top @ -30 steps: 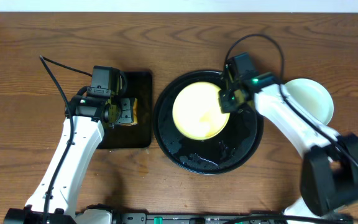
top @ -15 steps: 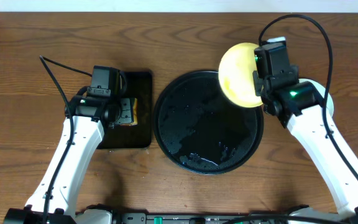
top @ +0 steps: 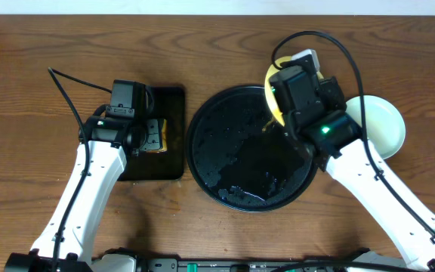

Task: Clean dirty plates on tray and stack at the side
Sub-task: 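Lift the yellow plate with the right gripper and carry it right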

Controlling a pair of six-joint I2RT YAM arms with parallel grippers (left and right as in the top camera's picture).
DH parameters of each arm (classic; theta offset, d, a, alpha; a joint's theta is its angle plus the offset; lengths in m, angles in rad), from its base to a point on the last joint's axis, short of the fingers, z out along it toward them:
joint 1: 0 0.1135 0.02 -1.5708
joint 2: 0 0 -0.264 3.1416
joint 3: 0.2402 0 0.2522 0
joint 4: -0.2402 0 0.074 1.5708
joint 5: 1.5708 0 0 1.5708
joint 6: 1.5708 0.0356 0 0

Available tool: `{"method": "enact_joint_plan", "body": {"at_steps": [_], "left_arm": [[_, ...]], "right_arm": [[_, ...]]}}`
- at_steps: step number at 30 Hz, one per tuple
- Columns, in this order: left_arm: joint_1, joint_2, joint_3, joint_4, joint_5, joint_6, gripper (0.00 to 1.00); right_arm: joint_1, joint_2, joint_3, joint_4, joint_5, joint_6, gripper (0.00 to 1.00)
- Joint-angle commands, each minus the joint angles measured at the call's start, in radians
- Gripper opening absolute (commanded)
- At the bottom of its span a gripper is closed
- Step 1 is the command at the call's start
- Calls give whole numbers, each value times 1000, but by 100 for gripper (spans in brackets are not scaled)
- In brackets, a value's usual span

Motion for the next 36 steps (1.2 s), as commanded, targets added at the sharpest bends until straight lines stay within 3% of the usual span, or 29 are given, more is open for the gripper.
{"method": "enact_joint_plan", "body": {"at_steps": [1,13,18,22,27,36], "left_arm": [[-4,-7,7,-3,-2,-16,60],[-4,-7,7,-3,-2,-16,60],[-4,-7,7,-3,-2,-16,60],[-4,-7,7,-3,-2,-16,60],[-4,-7,7,-3,-2,-16,60],[-4,-7,7,-3,-2,-16,60]], "right_arm": [[9,-7,-1,29,161,0,1],[9,-7,-1,23,86,58,1],[-28,-7,-1,-41,37,254,1],[-126,-6,-1,-90,-122,384,1],[-304,-6,-1,-106,-303,434,1],[-609,-6,-31,-119,-412,490,1]]}}
